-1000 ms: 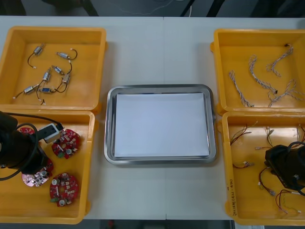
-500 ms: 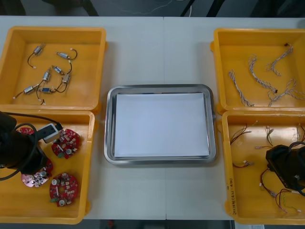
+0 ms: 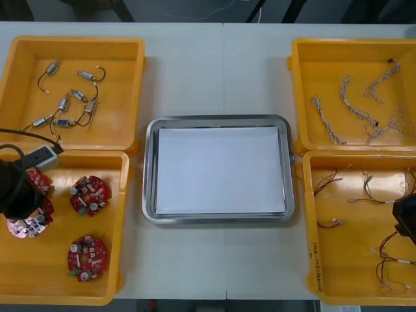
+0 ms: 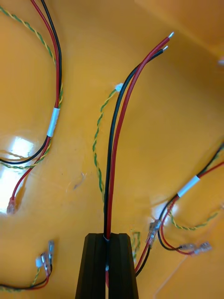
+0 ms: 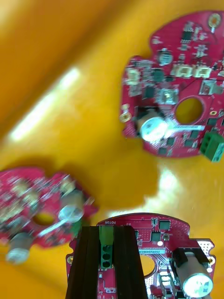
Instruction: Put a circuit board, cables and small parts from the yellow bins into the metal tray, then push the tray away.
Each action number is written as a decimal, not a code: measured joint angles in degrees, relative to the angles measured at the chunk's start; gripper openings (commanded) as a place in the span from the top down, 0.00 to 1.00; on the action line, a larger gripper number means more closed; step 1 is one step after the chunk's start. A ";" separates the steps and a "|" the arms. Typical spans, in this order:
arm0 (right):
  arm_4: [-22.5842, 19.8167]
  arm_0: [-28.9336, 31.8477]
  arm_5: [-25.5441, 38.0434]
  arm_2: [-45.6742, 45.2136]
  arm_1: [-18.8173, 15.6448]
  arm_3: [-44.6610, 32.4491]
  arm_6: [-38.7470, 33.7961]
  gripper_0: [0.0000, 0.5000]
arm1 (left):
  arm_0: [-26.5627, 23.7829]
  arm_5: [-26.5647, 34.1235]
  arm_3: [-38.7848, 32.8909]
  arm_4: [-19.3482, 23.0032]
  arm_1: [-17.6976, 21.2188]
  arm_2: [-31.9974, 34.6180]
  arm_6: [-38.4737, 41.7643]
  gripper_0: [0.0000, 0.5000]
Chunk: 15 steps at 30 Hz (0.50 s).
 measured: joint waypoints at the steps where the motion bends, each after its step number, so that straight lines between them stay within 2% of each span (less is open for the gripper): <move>1: -0.16 -0.21 1.42 -0.44 -0.10 -0.71 0.01 1.00 | 0.83 1.03 -0.61 0.15 -0.01 1.70 0.00 1.00; 5: -1.07 -1.47 6.90 -2.19 -1.16 -3.55 0.15 1.00 | 3.64 5.21 -2.35 0.59 -0.35 8.05 0.00 1.00; 7: -2.33 -2.22 7.67 -3.11 -2.10 -4.64 0.31 1.00 | 4.56 7.27 -3.07 0.68 -0.98 10.59 0.00 1.00; 15: -12.42 -4.66 7.71 -7.36 -8.52 -5.35 1.00 1.00 | 5.23 15.66 -6.31 0.69 -5.06 17.64 0.00 1.00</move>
